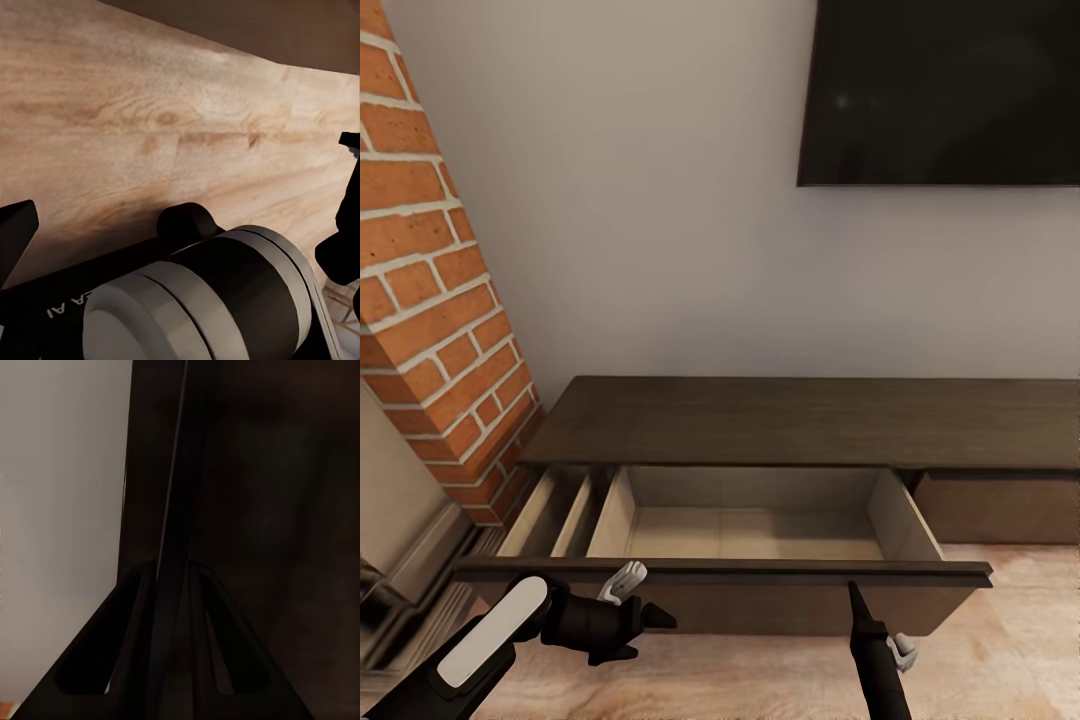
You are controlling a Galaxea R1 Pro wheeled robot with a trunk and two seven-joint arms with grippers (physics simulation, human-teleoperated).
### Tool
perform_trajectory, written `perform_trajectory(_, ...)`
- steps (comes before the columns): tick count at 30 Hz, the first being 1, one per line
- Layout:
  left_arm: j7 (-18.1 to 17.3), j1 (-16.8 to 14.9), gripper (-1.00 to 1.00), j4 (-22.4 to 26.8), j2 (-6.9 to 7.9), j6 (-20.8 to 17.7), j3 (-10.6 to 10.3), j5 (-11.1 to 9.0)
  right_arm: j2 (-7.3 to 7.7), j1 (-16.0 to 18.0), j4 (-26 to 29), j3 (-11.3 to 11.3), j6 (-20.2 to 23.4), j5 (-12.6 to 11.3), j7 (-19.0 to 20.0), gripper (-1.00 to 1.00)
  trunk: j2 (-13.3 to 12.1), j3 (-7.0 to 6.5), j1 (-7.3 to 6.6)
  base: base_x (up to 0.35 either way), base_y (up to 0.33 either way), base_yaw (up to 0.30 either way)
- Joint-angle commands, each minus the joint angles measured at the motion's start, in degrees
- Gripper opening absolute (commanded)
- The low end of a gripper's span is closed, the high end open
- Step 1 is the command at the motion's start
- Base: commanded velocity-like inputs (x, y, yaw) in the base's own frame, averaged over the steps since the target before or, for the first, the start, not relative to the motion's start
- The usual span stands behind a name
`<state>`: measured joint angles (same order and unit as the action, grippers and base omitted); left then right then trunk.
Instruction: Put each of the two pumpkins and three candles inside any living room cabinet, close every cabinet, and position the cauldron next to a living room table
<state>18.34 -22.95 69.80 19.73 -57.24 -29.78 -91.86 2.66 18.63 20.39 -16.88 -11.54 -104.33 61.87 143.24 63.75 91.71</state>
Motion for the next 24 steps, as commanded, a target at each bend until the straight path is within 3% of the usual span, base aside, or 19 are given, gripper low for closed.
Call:
perform_trajectory(1,0.56,-0.06,1.0,0.05,0.05,0.03,-0.1,-0.6,0.06,0.01,-0.35,-0.18,0.2,-0.96,0.16,-1.0,0.02,0.06,-0.01,-0.063,0.0,0.0)
perform_trajectory(24,0.56,-0.03,1.0,0.07,0.05,0.03,-0.1,-0.6,0.15,0.01,-0.35,-0.17,0.2,-0.96,0.18,-1.0,0.02,0.06,-0.01,-0.056,0.0,0.0)
